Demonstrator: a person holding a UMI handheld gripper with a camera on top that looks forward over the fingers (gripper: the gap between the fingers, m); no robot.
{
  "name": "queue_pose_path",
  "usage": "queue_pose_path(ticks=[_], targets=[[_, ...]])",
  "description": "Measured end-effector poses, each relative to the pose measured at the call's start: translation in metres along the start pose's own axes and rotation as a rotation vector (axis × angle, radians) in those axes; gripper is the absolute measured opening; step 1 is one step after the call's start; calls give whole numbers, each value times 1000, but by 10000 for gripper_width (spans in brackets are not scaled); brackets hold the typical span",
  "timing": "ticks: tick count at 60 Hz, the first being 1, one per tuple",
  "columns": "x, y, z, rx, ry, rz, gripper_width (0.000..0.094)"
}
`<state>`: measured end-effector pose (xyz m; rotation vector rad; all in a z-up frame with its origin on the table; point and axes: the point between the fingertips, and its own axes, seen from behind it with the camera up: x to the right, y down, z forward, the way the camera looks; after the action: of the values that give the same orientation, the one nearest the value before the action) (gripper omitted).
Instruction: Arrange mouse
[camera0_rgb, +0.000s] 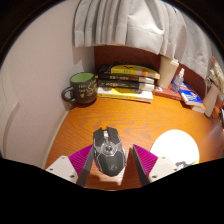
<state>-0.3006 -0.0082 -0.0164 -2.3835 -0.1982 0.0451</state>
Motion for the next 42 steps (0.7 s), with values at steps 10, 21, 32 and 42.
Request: queue_pose_path(ticks=[10,21,32,42], targets=[[6,-17,17,-9,18,42,579],[7,-20,20,-15,39,85,497],[6,-21,21,-17,37,109,409],[5,-26,25,-29,19,91,378]])
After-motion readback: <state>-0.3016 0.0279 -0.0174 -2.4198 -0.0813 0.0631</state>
